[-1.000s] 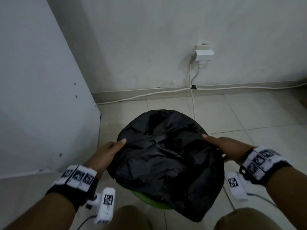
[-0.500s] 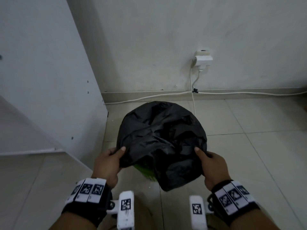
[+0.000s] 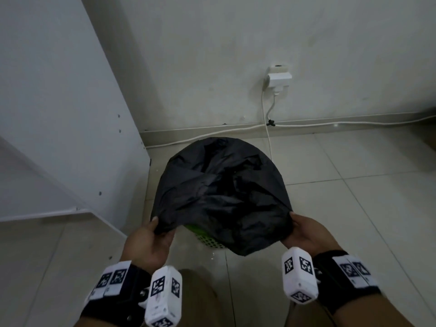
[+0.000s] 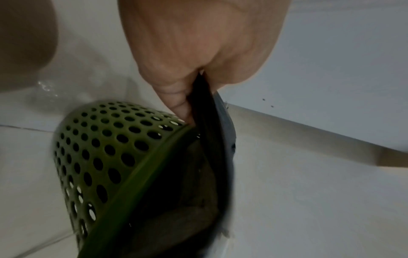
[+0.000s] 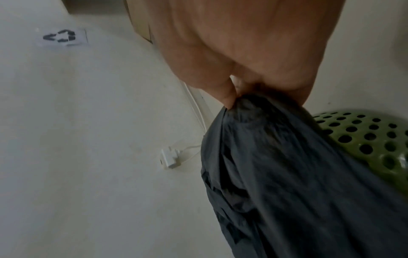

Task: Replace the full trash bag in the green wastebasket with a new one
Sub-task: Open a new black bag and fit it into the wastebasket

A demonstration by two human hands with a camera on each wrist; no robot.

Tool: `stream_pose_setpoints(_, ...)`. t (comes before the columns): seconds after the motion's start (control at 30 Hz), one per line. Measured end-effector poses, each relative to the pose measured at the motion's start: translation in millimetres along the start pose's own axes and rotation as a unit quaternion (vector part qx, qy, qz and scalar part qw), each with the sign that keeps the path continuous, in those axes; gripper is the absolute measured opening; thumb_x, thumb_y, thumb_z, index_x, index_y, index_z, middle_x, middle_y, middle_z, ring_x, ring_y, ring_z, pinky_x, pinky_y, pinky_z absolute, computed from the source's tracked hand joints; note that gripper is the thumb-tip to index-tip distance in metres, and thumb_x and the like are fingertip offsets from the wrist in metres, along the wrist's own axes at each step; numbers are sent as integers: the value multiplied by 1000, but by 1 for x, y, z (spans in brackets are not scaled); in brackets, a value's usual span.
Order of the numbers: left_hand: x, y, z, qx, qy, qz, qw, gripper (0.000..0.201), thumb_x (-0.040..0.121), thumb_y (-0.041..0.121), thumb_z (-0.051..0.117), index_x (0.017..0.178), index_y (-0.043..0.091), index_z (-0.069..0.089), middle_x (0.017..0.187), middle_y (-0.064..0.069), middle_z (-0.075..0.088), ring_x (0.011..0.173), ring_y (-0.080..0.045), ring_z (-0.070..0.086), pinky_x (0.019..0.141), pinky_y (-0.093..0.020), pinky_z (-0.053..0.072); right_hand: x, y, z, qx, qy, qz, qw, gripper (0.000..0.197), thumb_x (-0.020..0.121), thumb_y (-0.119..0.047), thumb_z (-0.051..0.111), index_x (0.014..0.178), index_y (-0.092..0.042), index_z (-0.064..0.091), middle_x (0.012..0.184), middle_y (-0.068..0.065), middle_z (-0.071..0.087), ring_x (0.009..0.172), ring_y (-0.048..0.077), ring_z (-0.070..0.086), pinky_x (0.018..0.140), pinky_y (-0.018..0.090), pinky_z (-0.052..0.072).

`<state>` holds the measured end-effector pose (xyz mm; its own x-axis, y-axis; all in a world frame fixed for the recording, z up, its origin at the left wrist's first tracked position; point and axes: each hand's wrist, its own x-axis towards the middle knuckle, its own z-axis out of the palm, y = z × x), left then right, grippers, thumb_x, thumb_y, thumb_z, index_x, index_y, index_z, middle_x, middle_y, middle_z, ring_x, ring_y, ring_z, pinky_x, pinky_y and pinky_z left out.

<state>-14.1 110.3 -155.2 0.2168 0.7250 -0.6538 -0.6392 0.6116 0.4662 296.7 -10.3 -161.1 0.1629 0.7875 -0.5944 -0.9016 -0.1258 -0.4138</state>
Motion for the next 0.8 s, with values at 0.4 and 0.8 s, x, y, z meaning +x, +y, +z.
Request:
stream_pose_setpoints(0.4, 59, 9, -64, 633, 193, 98, 743, 31, 98, 26, 53, 120, 12, 69, 119, -7, 70, 108, -21, 66, 89, -25, 48, 49, -10, -51, -62, 166, -45, 983, 66, 69, -56, 71, 123, -19, 59, 112, 4, 71, 111, 26, 64, 103, 46, 49)
stream_pose_setpoints(0.8, 40, 26, -25, 430, -132, 75, 890, 95, 51, 81, 77, 121, 18, 67, 116, 0, 74, 105, -11, 70, 94, -31, 53, 23, -21, 12, -472, 214, -154, 841, 39, 81, -51, 65, 91, -16, 78, 106, 15, 73, 101, 33, 68, 94, 46, 52)
